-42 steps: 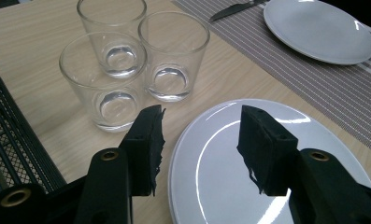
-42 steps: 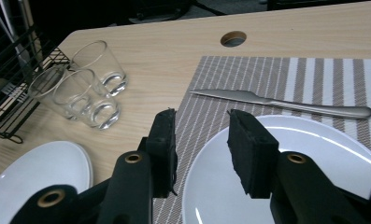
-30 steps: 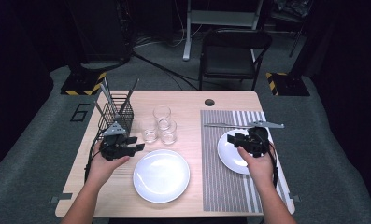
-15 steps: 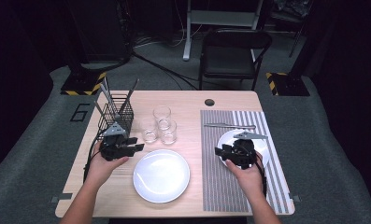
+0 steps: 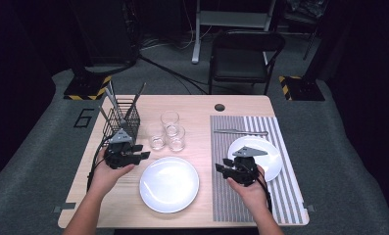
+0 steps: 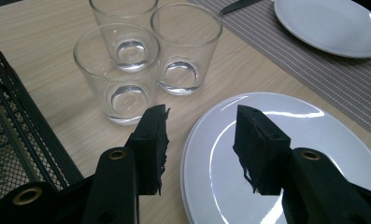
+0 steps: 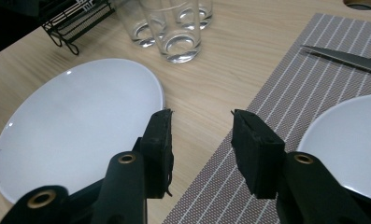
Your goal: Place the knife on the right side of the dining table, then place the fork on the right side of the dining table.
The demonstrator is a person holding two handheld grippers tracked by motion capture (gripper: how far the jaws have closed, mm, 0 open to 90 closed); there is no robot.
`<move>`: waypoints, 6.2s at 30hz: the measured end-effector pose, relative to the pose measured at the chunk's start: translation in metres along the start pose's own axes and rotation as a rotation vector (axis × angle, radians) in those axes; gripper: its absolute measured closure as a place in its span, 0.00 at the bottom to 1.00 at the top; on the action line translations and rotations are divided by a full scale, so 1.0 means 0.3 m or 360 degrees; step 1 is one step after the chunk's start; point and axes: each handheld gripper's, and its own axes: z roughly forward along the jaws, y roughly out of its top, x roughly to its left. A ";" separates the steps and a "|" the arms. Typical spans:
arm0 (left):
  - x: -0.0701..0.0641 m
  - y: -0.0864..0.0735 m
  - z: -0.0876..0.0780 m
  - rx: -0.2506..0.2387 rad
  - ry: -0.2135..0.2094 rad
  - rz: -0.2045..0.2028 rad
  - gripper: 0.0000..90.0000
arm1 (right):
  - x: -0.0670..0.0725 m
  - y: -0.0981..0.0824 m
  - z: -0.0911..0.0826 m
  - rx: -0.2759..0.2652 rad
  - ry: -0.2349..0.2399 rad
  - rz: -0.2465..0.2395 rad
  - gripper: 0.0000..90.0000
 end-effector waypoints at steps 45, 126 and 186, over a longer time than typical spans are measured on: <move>0.059 -0.010 -0.093 -0.0049 0.0108 -0.0076 0.60 | 0.109 -0.090 0.140 0.0159 0.0235 -0.0258 0.46; 0.306 0.102 -0.290 -0.0101 0.0394 -0.0285 0.71 | 0.131 -0.092 0.145 0.0160 0.0283 -0.0290 0.55; 0.420 0.125 -0.142 -0.0106 0.0507 -0.0328 0.89 | 0.113 -0.100 0.145 0.0170 0.0289 -0.0253 0.56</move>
